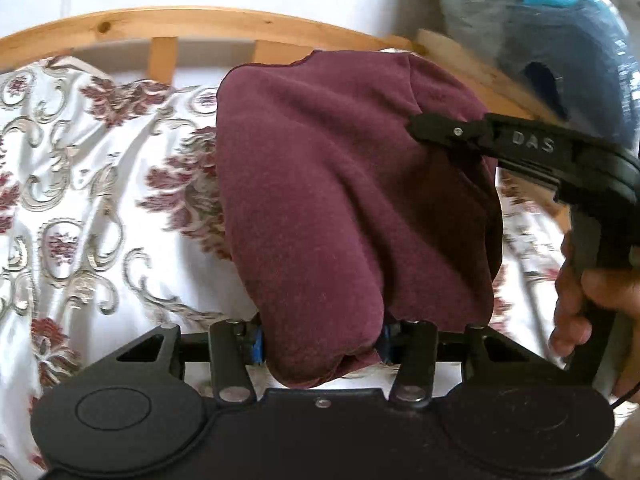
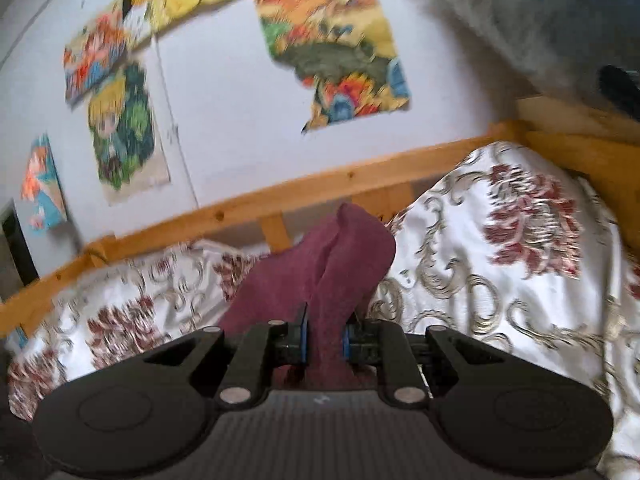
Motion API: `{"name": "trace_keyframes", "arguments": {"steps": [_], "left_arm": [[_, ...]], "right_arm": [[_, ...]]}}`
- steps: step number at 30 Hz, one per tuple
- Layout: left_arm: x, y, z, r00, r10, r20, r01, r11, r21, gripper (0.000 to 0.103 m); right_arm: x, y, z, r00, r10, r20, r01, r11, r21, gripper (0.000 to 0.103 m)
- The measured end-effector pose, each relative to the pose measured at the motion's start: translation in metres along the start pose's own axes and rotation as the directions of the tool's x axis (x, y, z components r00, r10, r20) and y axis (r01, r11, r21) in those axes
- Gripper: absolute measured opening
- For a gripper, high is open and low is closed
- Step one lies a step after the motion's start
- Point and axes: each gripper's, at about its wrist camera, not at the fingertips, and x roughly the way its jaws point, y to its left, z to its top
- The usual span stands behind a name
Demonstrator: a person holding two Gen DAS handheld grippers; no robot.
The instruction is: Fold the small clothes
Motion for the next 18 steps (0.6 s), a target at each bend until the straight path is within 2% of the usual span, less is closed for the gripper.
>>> {"name": "trace_keyframes", "arguments": {"steps": [4, 6, 9, 11, 13, 18], "left_arm": [[0.028, 0.017, -0.011, 0.996, -0.005, -0.093, -0.003, 0.996, -0.088, 0.052], [0.04, 0.017, -0.017, 0.994, 0.013, -0.113, -0.021, 0.997, -0.077, 0.055], [0.041, 0.012, -0.018, 0.994, 0.025, -0.103, -0.029, 0.999, -0.037, 0.061], [0.042, 0.018, -0.017, 0.994, 0.021, -0.107, -0.027, 0.998, -0.059, 0.066], [0.042, 0.025, -0.022, 0.993, 0.012, -0.114, -0.023, 0.995, -0.095, 0.074], [0.037, 0.031, -0.025, 0.993, 0.019, -0.12, -0.038, 0.988, -0.151, 0.089]], "right_arm": [[0.038, -0.005, -0.019, 0.992, -0.035, -0.119, 0.03, 0.999, -0.045, 0.018], [0.054, -0.01, -0.034, 0.981, -0.088, -0.171, 0.077, 0.994, -0.073, 0.018], [0.059, -0.023, -0.043, 0.974, -0.125, -0.191, 0.115, 0.991, -0.066, 0.024], [0.056, -0.031, -0.045, 0.973, -0.133, -0.19, 0.128, 0.991, -0.041, 0.032], [0.053, -0.033, -0.045, 0.969, -0.17, -0.181, 0.165, 0.985, -0.047, 0.056], [0.044, -0.039, -0.049, 0.955, -0.23, -0.186, 0.226, 0.973, -0.044, 0.08]]}}
